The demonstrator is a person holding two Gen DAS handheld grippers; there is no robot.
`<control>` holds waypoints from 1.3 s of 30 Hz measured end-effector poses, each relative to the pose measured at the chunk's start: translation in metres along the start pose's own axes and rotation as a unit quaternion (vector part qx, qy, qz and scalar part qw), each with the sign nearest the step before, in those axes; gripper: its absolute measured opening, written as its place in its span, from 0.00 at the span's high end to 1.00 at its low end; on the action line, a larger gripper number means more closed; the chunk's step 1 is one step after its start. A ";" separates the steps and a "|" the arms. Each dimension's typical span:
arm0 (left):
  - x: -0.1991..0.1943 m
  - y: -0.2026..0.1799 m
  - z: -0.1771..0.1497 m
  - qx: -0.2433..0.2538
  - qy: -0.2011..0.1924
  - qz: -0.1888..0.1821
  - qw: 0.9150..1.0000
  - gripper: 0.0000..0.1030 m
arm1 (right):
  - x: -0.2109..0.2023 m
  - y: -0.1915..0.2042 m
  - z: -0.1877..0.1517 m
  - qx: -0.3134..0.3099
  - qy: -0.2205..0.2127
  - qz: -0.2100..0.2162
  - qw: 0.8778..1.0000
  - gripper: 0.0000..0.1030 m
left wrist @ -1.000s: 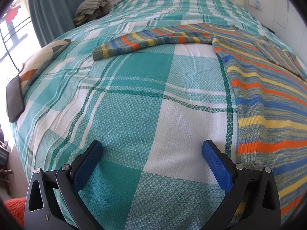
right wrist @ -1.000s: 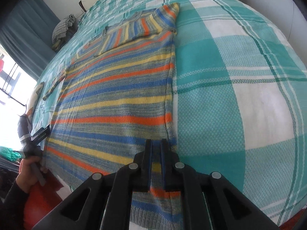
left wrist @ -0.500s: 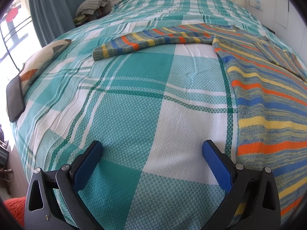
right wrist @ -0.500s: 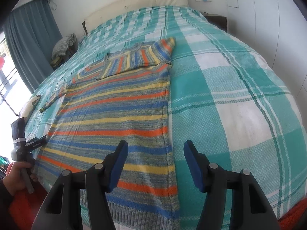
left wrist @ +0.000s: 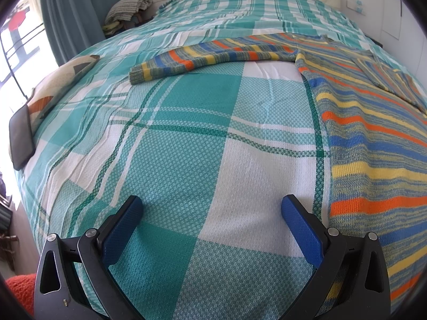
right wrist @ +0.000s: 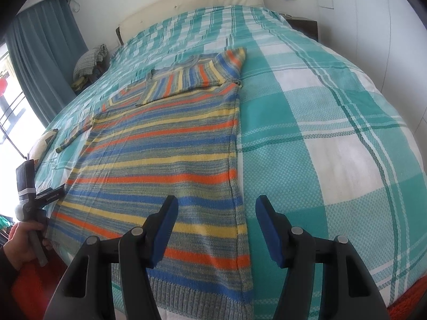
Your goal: Fold small clothes
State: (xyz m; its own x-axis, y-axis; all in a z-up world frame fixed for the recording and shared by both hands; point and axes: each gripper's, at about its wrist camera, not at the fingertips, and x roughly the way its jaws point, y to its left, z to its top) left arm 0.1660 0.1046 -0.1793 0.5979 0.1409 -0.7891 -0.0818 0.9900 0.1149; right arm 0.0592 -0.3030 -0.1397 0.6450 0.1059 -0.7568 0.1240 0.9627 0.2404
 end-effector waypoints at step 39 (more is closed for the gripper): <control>0.000 0.000 -0.001 0.000 -0.001 0.001 1.000 0.00 | 0.005 0.010 -0.004 -0.014 0.006 0.009 1.000 0.41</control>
State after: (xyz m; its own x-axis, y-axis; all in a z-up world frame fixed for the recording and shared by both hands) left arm 0.1646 0.1042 -0.1798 0.5995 0.1429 -0.7875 -0.0833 0.9897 0.1162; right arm 0.0601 -0.2916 -0.1436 0.6383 0.1253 -0.7595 0.0920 0.9672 0.2369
